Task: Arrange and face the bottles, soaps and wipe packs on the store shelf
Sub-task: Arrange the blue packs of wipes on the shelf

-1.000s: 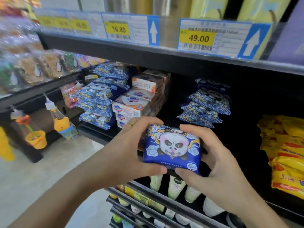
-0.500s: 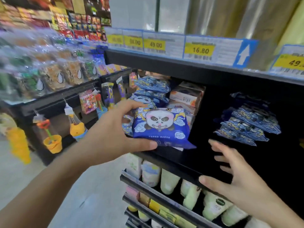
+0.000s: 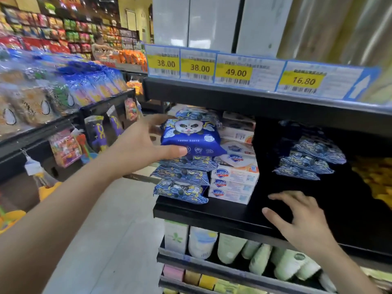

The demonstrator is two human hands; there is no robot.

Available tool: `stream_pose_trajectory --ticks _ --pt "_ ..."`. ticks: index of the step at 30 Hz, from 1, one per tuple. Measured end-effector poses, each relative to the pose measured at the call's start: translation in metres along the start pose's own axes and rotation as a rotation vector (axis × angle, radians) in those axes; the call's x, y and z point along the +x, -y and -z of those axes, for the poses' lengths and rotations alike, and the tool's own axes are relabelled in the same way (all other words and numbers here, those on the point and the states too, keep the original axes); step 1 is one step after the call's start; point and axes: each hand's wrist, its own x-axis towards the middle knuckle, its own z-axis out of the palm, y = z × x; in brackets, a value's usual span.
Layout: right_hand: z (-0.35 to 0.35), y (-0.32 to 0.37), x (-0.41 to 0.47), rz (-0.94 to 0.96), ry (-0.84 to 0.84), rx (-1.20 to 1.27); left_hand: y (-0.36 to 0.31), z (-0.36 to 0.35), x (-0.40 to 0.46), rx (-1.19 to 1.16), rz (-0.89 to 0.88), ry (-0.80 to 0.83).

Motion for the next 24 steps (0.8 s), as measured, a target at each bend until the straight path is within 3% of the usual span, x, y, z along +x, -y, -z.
stream_pose_trajectory --ticks 8,24 --pt "-0.001 0.001 -0.001 0.001 -0.05 0.019 0.003 -0.004 0.016 -0.038 -0.089 0.004" --pt "-0.001 0.001 -0.002 0.006 -0.061 0.049 0.016 -0.018 0.004 -0.101 -0.065 -0.121"
